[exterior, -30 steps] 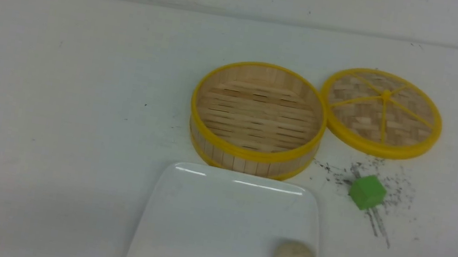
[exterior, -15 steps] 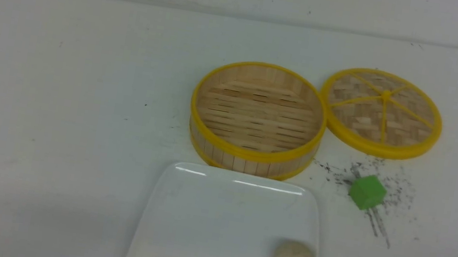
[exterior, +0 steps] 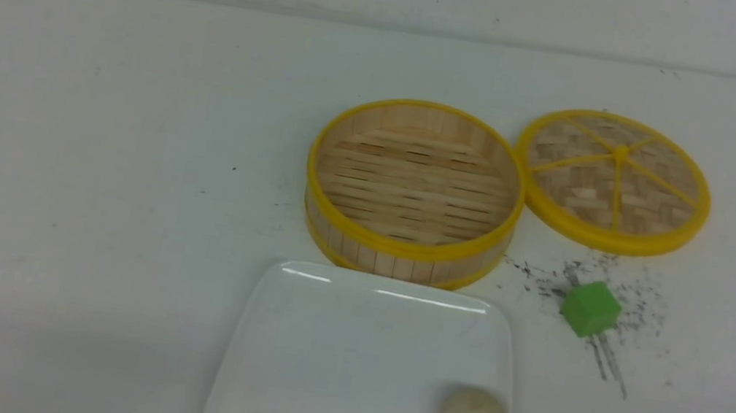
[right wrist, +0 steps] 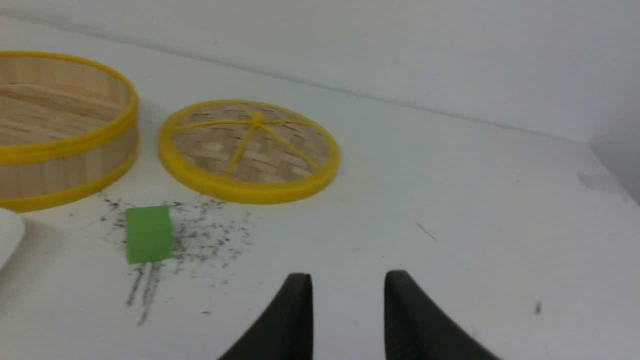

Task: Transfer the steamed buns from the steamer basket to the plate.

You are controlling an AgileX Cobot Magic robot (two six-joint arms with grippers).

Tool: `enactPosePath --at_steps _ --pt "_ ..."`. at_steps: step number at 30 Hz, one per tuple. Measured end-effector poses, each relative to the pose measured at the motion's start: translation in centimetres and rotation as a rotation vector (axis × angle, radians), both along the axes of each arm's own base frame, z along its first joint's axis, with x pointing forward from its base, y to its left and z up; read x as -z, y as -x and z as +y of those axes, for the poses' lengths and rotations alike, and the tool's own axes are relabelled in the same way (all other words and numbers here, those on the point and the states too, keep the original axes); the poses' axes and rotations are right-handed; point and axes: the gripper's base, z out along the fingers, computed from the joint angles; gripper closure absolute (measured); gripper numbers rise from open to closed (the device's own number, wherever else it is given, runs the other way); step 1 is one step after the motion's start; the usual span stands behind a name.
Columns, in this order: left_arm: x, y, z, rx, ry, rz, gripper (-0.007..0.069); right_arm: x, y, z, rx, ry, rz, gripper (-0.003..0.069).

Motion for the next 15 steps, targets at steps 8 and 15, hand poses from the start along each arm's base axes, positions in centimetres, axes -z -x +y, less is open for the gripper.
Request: enactPosePath --at_steps 8,15 --pt "0.0 0.0 0.0 0.000 0.000 0.001 0.0384 3.3 -1.1 -0.1 0.155 -0.210 -0.010 0.0421" --pt "0.0 0.0 0.0 0.000 0.000 0.001 0.0384 6.5 -1.3 -0.4 0.248 -0.277 0.093 0.0421"
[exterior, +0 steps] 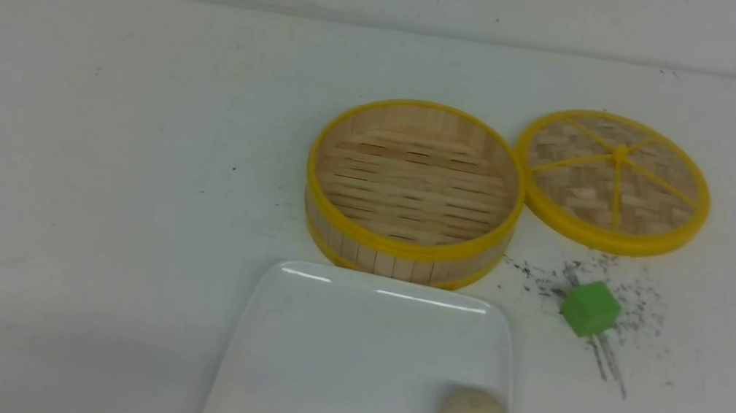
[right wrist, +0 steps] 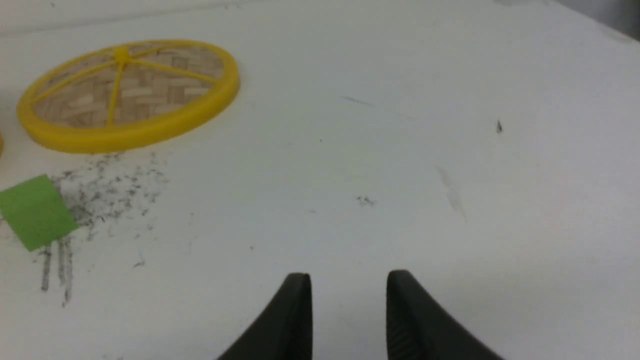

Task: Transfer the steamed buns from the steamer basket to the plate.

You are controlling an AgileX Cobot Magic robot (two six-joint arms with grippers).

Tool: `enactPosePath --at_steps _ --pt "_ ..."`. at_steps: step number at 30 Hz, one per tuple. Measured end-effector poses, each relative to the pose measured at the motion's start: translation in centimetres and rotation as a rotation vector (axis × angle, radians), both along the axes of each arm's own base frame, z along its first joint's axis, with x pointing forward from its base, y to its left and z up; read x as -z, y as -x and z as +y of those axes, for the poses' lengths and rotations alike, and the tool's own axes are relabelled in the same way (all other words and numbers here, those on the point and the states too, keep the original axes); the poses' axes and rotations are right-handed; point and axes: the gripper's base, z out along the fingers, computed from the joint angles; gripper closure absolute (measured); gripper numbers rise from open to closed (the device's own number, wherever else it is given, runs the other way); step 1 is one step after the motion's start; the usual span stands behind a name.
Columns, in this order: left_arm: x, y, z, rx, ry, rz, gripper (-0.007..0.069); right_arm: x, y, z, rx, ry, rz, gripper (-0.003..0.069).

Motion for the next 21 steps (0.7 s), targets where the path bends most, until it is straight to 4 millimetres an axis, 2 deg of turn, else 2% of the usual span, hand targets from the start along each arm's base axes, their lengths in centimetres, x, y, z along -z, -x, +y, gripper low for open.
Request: enactPosePath --at_steps 5,17,21 --pt "0.00 0.00 0.00 0.000 0.000 0.000 0.0384 0.68 0.15 -0.02 0.007 -0.016 0.059 0.0420" --pt "0.00 0.00 0.00 0.000 0.000 0.000 0.0384 0.96 -0.01 -0.01 0.002 -0.012 0.040 0.0420" --pt "0.00 0.00 0.00 0.000 0.000 0.000 0.0384 0.97 0.01 -0.14 -0.004 0.060 0.055 0.0420"
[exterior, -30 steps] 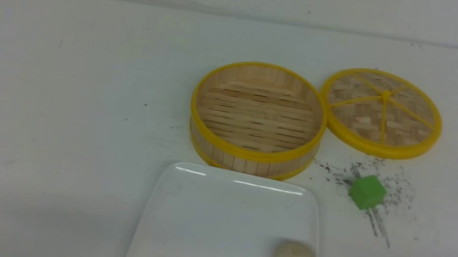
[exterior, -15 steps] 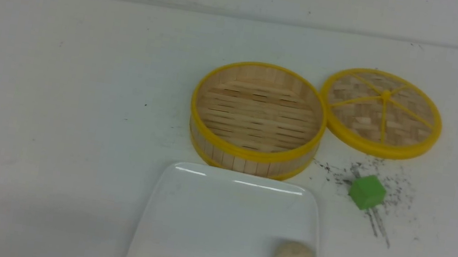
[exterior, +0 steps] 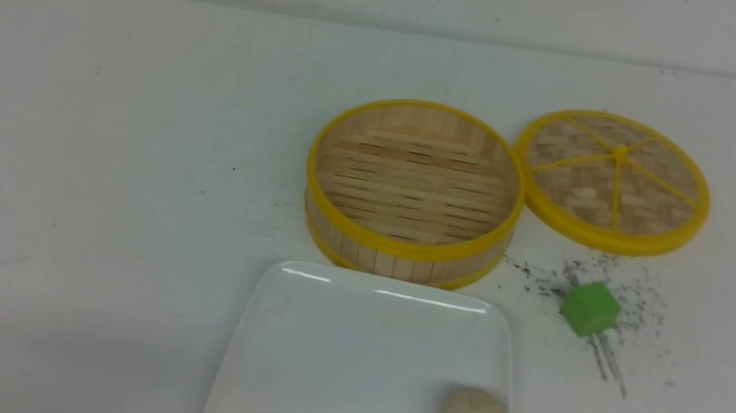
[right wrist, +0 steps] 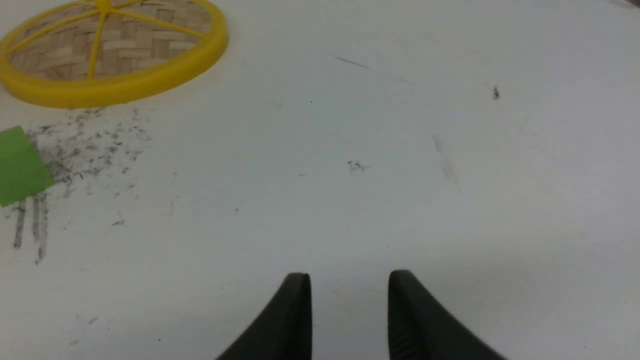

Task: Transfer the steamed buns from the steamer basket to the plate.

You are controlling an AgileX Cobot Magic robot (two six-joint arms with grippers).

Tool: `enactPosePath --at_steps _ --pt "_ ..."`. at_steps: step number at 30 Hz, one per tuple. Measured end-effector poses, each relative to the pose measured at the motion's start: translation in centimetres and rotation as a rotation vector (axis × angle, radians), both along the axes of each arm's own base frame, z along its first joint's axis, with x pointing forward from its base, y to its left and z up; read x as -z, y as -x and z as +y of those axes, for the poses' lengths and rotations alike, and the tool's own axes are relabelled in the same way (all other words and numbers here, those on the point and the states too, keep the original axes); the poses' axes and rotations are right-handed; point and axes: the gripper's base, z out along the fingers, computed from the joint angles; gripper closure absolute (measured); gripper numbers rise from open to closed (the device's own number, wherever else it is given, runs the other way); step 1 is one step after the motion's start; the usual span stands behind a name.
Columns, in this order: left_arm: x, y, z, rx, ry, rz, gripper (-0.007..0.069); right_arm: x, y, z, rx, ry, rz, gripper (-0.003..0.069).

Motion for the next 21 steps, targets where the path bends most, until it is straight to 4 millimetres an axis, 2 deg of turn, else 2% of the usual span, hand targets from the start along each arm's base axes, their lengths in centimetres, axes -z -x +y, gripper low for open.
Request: enactPosePath --at_steps 7,21 --pt "0.00 0.00 0.00 0.000 0.000 0.000 0.0384 0.02 0.03 -0.09 -0.004 0.048 0.014 0.0420" --pt "0.00 0.00 0.00 0.000 0.000 0.000 0.0384 0.01 0.00 0.03 -0.008 0.017 0.006 0.0420"
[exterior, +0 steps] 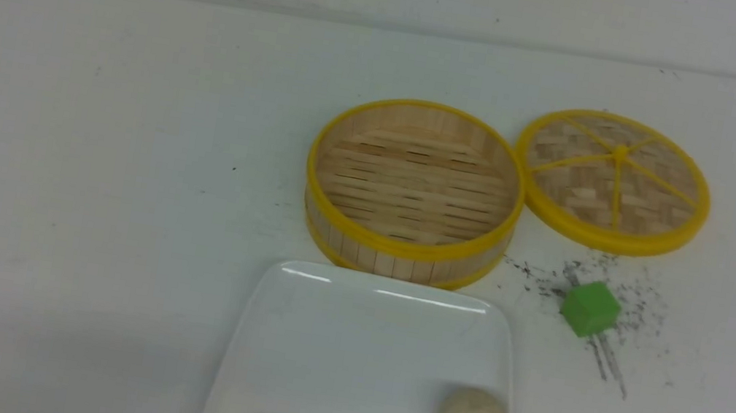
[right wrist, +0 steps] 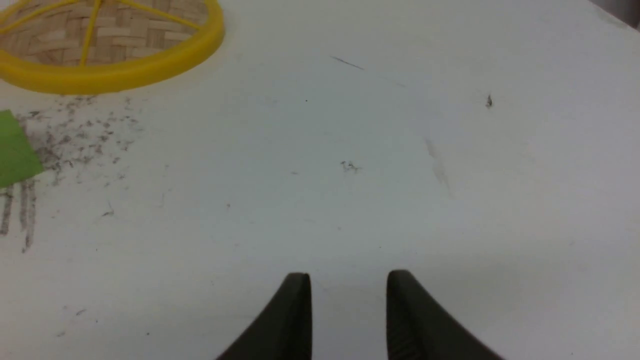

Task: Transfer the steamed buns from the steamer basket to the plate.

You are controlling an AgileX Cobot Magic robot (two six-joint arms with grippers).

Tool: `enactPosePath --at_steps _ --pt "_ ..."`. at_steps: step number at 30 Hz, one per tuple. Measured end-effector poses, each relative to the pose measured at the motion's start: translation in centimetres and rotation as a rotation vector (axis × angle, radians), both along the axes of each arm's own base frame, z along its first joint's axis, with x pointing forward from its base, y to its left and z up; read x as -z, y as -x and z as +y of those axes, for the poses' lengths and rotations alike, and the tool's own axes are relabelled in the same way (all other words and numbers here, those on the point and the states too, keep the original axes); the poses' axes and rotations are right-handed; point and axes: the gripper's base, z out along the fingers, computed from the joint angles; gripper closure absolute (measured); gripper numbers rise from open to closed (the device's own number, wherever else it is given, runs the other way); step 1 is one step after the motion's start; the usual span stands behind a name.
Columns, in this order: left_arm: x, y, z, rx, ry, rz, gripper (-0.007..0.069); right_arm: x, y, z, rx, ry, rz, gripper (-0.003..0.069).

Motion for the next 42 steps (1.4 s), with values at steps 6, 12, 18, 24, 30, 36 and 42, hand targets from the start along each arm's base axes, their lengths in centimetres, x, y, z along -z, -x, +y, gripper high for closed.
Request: enactPosePath --at_steps 6,12,18,24,30,36,42 --pt "-0.01 0.00 0.00 0.000 0.000 -0.001 0.0384 0.01 -0.04 0.18 -0.016 -0.014 -0.002 0.0420" --pt "-0.01 0.00 0.00 0.000 0.000 -0.001 0.0384 0.01 -0.14 0.78 -0.105 0.038 0.009 0.0420" --pt "0.00 0.00 0.00 0.000 0.000 0.000 0.0384 0.02 -0.15 0.83 -0.108 0.030 0.008 0.0420" --pt "0.00 0.00 0.00 0.000 0.000 0.000 0.0384 0.02 -0.14 0.77 -0.098 0.023 0.007 0.0420" --pt "0.00 0.00 0.00 0.000 0.000 0.000 0.0384 0.02 -0.14 0.77 -0.098 0.023 0.007 0.0420" --pt "0.00 0.00 0.00 0.000 0.000 0.000 0.0384 0.02 -0.14 0.77 -0.098 0.023 0.007 0.0420" --pt "0.00 0.00 0.00 0.000 0.000 0.000 0.0384 0.02 -0.14 0.77 -0.097 0.022 0.007 0.0420"
